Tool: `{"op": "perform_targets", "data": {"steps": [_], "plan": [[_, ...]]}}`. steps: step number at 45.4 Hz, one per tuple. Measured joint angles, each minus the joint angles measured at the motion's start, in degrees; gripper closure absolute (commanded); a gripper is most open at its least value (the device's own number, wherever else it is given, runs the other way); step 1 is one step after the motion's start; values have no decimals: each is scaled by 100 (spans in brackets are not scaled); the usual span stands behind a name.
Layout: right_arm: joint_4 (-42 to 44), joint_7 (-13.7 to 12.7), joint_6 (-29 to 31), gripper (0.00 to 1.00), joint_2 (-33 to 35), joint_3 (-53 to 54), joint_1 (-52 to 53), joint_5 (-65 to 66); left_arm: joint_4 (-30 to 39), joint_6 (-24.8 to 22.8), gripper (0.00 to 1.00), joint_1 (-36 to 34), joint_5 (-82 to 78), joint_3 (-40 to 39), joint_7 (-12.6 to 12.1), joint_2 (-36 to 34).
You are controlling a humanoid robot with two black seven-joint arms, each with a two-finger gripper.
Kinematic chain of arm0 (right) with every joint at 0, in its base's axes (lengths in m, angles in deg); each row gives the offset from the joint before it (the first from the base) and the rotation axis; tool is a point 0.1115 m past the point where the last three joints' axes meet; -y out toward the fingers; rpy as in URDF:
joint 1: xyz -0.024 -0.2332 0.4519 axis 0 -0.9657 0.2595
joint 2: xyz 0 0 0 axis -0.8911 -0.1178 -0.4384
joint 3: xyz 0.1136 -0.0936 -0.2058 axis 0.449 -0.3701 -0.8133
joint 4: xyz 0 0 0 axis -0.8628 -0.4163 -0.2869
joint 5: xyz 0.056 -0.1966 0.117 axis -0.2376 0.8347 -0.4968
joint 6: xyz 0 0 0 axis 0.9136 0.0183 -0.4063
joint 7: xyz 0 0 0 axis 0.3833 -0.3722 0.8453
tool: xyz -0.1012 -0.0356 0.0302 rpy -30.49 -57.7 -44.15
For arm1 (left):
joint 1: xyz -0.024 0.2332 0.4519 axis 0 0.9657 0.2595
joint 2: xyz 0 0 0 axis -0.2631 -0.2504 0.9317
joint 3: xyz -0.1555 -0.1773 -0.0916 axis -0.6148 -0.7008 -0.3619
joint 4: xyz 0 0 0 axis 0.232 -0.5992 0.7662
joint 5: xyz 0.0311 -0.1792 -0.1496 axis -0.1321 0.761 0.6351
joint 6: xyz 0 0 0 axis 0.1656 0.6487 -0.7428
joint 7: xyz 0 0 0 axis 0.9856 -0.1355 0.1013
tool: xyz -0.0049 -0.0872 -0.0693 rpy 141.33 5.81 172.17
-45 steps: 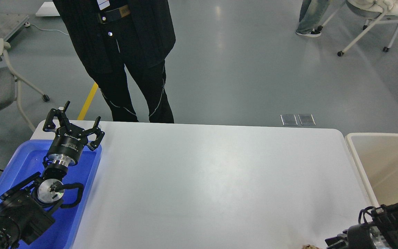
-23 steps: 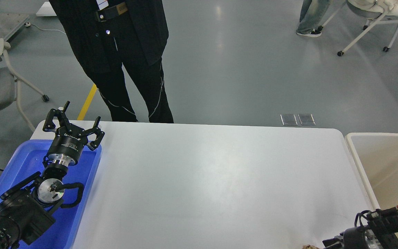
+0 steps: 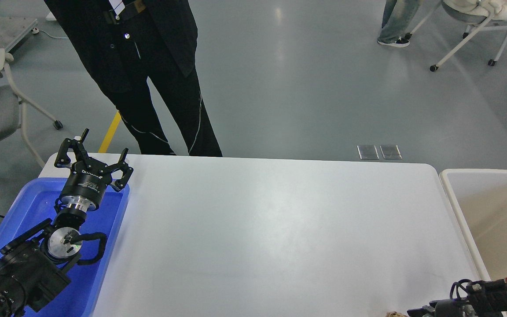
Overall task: Tidy desktop
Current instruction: 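Lower the right gripper onto the tan wrapper and close on it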
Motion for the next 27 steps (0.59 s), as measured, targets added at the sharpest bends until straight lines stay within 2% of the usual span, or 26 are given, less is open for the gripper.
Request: {"op": "perform_targets", "data": {"steps": [3,4,8,12,27], "plan": [[55,36,-106,22,-20,-22,-38,55,0,0,0,0,0,0,0,0],[63,46,-119,28,-23,-24,-46,63,0,-1,0,0,0,0,0,0],[121,139,-207,61,-45,-40,-93,116,0,-1,0,0,0,0,0,0],[155,252,-259,100,-56,-50,-107,148,0,-3,0,0,0,0,0,0],[215,483,-358,100,-34,37,13,170,0,-3,0,0,0,0,0,0]]}}
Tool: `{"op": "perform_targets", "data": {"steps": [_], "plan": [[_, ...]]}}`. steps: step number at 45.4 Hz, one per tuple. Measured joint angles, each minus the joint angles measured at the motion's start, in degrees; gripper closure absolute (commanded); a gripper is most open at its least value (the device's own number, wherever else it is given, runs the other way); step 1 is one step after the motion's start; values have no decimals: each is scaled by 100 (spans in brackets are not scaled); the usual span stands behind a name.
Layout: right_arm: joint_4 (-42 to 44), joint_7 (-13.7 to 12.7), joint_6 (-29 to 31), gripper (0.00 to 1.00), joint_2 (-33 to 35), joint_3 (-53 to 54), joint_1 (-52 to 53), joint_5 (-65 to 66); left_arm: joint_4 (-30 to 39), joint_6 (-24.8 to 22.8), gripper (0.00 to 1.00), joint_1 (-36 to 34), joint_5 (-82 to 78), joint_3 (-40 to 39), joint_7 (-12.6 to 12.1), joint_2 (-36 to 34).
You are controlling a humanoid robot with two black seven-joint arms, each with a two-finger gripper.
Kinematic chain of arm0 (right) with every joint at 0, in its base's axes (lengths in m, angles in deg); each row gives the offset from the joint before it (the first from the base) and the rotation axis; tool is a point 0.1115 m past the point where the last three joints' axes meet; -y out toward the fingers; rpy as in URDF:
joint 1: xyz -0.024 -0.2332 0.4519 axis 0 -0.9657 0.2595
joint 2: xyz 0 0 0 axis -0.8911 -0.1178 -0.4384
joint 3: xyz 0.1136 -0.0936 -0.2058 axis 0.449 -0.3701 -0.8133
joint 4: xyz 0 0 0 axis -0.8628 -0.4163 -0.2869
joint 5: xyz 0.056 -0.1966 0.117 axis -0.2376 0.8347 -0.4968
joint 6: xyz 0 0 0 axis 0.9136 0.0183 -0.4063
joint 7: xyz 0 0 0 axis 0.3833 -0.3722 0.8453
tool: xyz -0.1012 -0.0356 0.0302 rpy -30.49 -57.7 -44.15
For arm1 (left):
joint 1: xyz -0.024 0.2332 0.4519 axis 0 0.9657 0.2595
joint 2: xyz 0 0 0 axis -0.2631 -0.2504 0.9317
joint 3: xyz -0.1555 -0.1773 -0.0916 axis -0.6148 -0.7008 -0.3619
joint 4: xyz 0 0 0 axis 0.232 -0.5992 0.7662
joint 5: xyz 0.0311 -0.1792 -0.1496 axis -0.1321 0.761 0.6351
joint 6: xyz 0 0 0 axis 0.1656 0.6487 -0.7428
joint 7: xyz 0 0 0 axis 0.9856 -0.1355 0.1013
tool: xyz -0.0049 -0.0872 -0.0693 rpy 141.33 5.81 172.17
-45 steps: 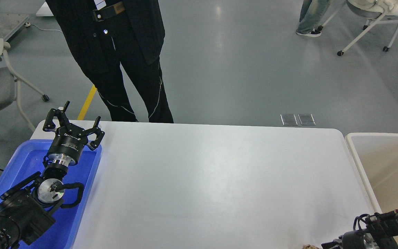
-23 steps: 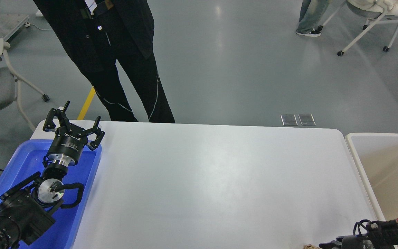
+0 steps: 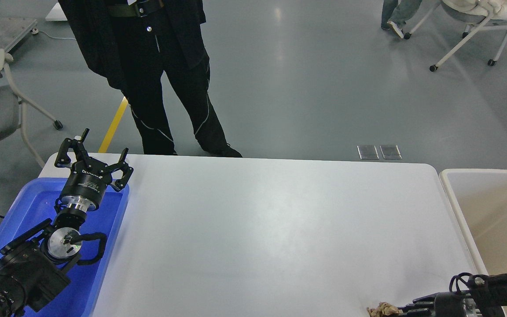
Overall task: Tidy desktop
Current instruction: 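Lower the right gripper onto the tan wrapper and close on it, then lift the tan wrapper with the right gripper toward the beige bin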
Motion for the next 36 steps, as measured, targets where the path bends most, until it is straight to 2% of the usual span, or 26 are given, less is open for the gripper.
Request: {"op": "perform_targets", "data": {"steps": [7,14,23,36], "plan": [[-2,90,-25,100,148,149,197,-87,0,0,0,0,0,0,0,0],[-13,292,-28,100,369,458,519,-571,0,1,0,0,0,0,0,0],[-38,709,31,100,521,887,932,-1923,0,4,0,0,0,0,0,0],[358,922,82,100,521,1271,1425,-3861,1,5,0,0,0,0,0,0]]}}
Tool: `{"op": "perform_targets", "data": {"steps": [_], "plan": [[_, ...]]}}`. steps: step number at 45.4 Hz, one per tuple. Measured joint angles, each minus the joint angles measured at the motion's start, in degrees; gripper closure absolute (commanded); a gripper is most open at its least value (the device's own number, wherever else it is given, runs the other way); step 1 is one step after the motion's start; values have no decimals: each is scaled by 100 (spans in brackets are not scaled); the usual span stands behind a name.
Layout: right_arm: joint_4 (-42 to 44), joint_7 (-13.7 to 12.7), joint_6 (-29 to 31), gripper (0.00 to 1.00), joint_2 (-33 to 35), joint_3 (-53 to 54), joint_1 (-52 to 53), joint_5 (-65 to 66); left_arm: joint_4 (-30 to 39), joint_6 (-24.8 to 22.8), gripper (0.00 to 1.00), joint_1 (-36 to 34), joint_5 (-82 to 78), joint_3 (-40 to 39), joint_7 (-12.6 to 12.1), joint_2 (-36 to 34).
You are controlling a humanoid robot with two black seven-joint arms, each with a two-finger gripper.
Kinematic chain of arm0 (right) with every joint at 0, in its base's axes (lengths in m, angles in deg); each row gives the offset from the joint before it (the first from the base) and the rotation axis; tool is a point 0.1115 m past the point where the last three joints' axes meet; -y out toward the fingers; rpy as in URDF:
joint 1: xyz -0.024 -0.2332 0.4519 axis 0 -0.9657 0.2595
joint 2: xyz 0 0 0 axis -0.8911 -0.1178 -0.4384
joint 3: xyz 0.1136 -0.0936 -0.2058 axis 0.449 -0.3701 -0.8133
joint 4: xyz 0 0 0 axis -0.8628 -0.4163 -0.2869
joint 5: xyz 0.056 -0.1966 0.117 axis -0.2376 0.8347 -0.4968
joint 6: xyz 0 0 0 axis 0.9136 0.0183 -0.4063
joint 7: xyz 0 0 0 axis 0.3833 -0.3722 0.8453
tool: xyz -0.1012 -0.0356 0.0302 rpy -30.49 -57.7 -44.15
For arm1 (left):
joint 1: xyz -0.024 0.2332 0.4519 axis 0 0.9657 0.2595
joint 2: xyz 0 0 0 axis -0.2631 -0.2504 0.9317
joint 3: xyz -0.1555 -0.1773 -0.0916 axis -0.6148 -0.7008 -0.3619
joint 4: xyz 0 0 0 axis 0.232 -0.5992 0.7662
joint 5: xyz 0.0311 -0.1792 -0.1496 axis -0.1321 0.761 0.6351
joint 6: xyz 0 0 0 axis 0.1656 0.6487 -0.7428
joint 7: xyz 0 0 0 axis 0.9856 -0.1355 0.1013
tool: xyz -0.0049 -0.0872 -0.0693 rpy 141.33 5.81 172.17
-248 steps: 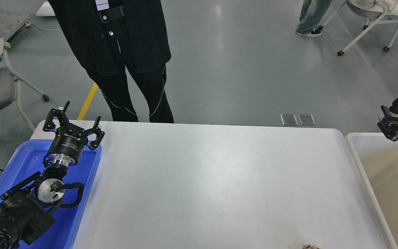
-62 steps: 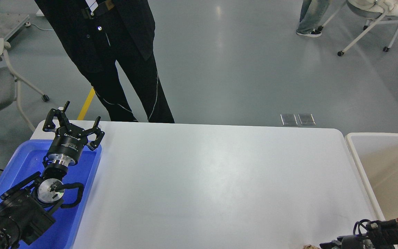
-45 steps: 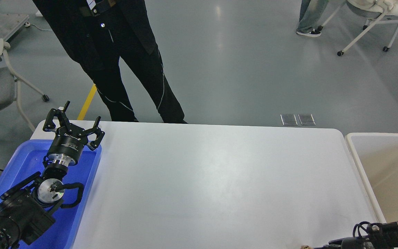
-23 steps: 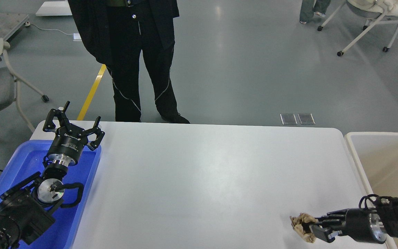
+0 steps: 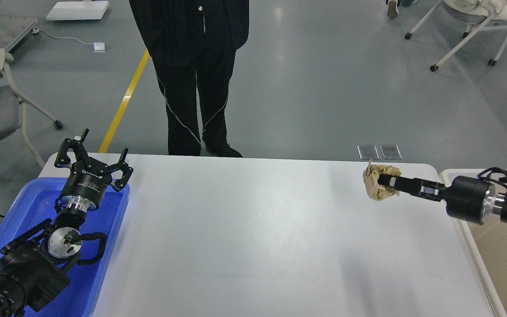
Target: Tidy desktop
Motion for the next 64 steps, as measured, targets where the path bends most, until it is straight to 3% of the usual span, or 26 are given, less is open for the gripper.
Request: {"op": "perform_targets", "data": {"steps": [8,21,31,37,48,57,58,64], "plan": [[938,23,2,100,-238,115,77,-1100,-1,0,0,0,0,0,0,0],[3833,1,158,100,-1123,-175,-4,-2124,-1,0,0,0,0,0,0,0],[5725,-227,248,100,-1760,-530,-330,-2591,-2,-5,0,0,0,0,0,0],[6318,-739,252,100,-1943,-647,-578,-2713,-1,-6,0,0,0,0,0,0],[6786,-2255,293,100,-2085,-750,-1043,-3043,-2,-6,0,0,0,0,0,0],[6893,-2850,312,100,-2186,-777,-1343,-3280,-1,-6,0,0,1,0,0,0],[6901,-2898,313,97,-2202,-776,-1375,-3300,-1,-6,0,0,0,0,0,0],[6911,-3052,294,48,-2276,-767,-1492,-3365,-1,-6,0,0,0,0,0,0]]}}
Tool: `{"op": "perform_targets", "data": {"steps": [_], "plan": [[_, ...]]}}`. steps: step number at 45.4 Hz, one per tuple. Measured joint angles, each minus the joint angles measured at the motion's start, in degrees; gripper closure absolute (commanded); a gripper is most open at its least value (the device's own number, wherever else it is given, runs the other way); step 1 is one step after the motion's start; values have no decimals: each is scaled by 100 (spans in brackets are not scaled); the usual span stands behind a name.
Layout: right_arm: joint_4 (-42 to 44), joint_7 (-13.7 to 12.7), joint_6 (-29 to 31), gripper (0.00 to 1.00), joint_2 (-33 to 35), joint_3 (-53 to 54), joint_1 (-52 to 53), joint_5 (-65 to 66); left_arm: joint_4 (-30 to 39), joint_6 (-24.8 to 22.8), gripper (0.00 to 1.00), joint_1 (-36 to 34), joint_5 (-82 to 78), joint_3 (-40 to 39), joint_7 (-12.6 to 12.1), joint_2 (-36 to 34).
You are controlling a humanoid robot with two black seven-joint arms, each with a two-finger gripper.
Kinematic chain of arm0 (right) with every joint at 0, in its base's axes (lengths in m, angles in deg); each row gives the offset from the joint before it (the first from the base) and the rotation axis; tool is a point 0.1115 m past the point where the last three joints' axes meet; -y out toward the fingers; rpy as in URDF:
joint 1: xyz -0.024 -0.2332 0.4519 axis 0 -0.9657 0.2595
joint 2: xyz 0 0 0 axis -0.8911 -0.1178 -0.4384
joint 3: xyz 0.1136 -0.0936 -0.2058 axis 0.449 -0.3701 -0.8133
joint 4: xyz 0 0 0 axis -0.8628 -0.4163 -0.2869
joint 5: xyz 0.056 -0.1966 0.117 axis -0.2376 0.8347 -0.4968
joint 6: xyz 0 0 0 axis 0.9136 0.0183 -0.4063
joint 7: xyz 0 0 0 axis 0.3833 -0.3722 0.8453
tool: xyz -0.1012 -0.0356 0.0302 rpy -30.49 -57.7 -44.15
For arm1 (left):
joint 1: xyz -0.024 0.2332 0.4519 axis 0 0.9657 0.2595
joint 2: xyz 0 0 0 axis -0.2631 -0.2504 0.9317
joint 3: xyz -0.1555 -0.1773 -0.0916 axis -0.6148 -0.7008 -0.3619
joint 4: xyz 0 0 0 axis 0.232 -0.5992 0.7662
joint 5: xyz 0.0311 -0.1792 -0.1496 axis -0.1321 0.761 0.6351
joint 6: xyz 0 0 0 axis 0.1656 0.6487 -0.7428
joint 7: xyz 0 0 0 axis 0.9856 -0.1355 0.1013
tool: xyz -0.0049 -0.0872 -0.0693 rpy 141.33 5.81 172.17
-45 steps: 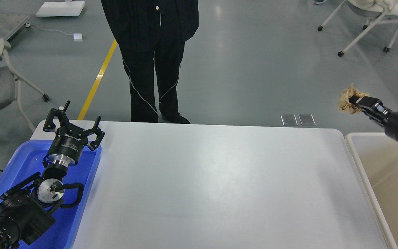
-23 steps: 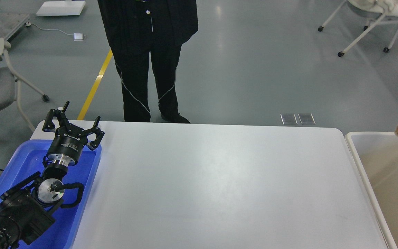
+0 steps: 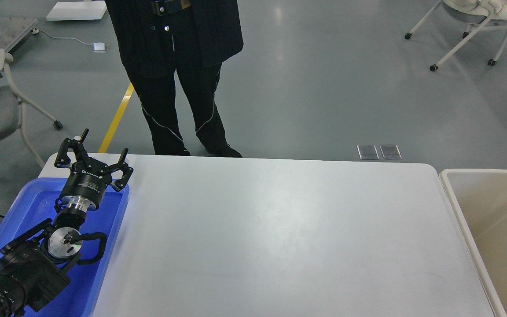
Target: Tidy desktop
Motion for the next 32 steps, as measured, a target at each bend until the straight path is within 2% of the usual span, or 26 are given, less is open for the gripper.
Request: {"op": "perform_targets", "data": {"steps": [5,7,32], "plan": [[4,-69,-45,13,-49,0,-45,-28,0,0,0,0,0,0,0,0],[4,-85,-56,4,-61,0,-51,-35,0,1,0,0,0,0,0,0],[-27,-161,-29,1,-62,58,365,-71,1,5,0,0,0,0,0,0]]}}
